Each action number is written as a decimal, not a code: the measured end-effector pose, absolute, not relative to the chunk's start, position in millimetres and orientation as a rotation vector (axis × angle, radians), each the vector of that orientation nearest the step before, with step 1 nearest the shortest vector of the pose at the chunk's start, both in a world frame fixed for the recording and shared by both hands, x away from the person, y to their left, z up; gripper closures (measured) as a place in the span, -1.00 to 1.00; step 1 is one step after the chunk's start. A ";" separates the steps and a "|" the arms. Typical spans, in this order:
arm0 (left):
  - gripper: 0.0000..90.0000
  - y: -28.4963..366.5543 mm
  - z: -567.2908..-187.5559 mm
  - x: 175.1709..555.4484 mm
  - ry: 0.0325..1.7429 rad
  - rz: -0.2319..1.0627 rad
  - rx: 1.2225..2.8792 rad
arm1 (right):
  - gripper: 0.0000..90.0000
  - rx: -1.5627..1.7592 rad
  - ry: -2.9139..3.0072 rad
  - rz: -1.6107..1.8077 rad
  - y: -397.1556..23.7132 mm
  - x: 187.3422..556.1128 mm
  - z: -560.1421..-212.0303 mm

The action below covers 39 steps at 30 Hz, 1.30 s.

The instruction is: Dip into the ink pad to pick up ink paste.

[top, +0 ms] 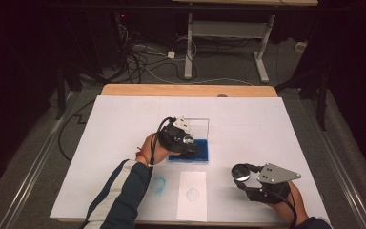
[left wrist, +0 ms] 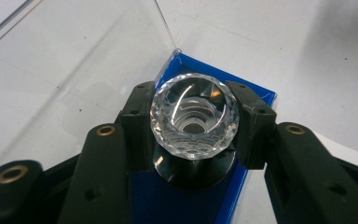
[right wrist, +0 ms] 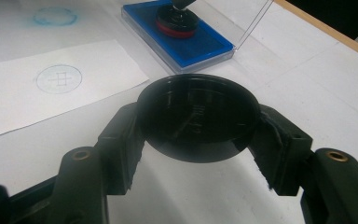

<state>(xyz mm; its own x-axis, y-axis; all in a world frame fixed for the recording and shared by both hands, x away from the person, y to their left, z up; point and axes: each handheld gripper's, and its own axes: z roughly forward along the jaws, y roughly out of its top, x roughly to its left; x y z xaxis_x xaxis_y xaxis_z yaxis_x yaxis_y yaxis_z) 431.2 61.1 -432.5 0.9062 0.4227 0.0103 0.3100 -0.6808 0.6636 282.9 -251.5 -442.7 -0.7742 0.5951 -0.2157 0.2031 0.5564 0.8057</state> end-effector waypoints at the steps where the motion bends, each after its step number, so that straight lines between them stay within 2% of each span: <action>1: 0.21 61.0 -431.7 430.8 0.518 0.215 2.383 | -0.14 0.642 2.324 1.116 -251.5 282.8 -442.7; 39: 0.20 59.5 -432.9 426.8 0.506 0.249 2.403 | -0.14 0.645 2.330 1.115 -251.1 283.1 -443.3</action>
